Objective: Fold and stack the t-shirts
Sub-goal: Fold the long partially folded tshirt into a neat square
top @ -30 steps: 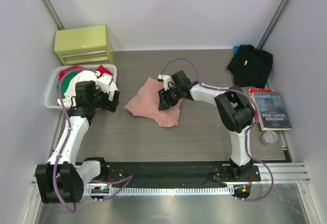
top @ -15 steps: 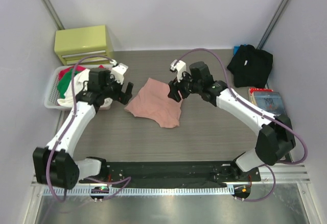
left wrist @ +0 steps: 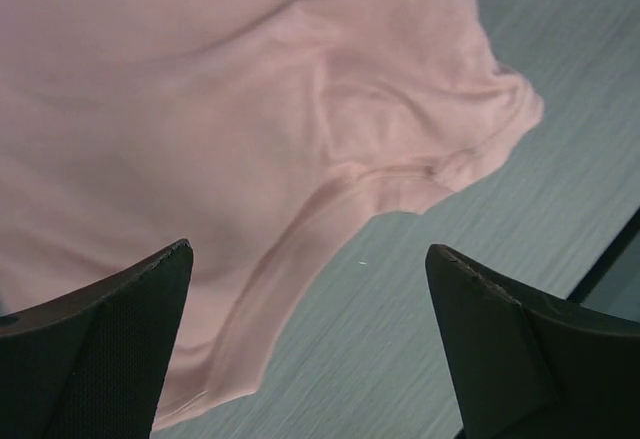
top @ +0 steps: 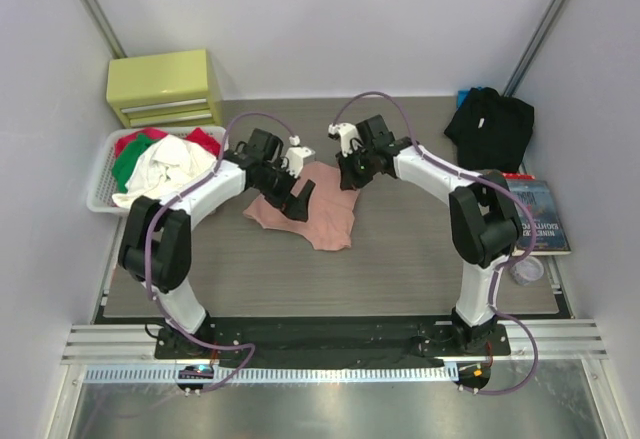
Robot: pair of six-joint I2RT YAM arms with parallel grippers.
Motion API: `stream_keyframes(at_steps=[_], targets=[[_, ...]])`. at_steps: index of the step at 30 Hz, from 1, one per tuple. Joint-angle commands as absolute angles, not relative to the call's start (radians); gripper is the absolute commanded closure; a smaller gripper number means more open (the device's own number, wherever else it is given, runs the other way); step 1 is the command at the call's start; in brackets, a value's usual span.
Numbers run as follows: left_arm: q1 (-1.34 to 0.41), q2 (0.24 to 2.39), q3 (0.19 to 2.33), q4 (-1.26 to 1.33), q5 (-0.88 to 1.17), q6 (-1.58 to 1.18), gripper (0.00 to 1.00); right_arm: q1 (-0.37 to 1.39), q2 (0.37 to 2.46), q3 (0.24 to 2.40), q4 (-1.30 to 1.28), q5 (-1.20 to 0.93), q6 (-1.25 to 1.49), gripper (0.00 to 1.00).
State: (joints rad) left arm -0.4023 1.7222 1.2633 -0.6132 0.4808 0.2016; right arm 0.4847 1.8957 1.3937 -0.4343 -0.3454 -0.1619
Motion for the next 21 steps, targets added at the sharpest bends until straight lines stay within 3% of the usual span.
stream_keyframes(at_steps=[1, 21], targets=[[-0.426, 1.727, 1.229, -0.572, 0.531, 0.173, 0.00, 0.480, 1.902, 1.500, -0.417, -0.393, -0.137, 0.99], [-0.426, 1.895, 1.221, -0.497, 0.502, 0.060, 0.00, 0.483, 2.089, 1.517, -0.420, -0.410, -0.109, 0.99]])
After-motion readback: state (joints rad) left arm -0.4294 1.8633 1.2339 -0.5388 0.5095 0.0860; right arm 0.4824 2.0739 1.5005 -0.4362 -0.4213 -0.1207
